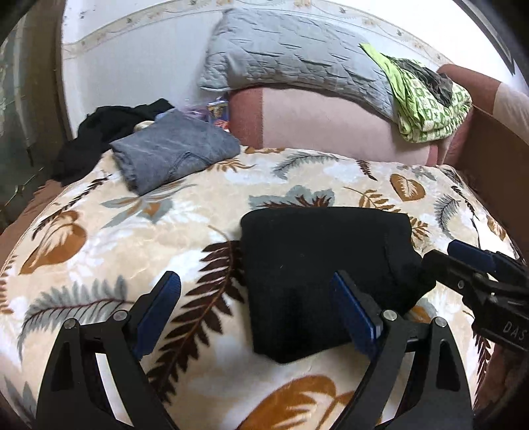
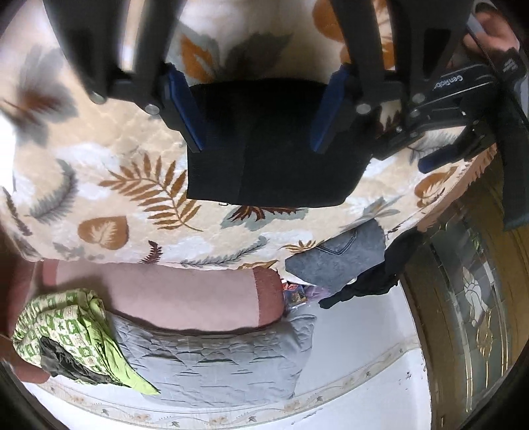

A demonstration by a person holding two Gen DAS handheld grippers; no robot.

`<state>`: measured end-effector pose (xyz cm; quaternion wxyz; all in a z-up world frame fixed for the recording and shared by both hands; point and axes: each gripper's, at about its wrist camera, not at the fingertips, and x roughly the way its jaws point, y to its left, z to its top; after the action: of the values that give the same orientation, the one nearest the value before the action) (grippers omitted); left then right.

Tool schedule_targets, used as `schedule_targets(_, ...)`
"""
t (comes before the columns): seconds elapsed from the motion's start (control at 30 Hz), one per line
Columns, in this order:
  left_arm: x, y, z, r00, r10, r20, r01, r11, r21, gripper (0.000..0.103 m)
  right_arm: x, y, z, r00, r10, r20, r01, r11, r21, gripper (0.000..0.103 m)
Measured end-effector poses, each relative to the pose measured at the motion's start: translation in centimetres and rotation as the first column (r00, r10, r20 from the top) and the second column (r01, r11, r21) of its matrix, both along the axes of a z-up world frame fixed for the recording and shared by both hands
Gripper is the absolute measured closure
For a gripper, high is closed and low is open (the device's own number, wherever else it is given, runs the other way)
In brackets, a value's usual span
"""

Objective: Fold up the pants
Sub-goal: 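Release the folded pants and withdraw both grippers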

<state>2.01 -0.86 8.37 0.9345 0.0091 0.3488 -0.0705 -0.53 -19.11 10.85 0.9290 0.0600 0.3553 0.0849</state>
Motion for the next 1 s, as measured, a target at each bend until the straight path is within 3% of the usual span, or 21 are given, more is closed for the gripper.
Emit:
schedule_targets(0.27, -2.0, 0.8, 0.9, 1.000, 0.019, 0.024, -0.018, 0.999, -0.038, 0.010, -1.2, 0.9, 0.5, 1.000, -0.001, -0.005, 0.001, 1.000, 0.010, 0.031)
schedule_targets(0.6, -2.2, 1.2, 1.4, 0.998, 0.031, 0.058, -0.029, 0.999, -0.032, 0.010, -2.0, 0.8, 1.0, 1.000, -0.019, 0.002, 0.019, 1.000, -0.005, 0.027)
schedule_targets(0.77, -2.3, 0.9, 1.4, 0.996, 0.040, 0.077, -0.041, 0.999, 0.008, 0.010, -2.1, 0.9, 0.9, 1.000, -0.008, -0.001, 0.008, 1.000, -0.006, 0.027)
schedule_targets(1.0, -1.9, 0.8, 0.9, 0.998, 0.039, 0.054, -0.039, 0.999, 0.001, 0.010, -2.0, 1.1, 0.8, 1.000, -0.002, -0.004, 0.002, 1.000, -0.009, 0.026)
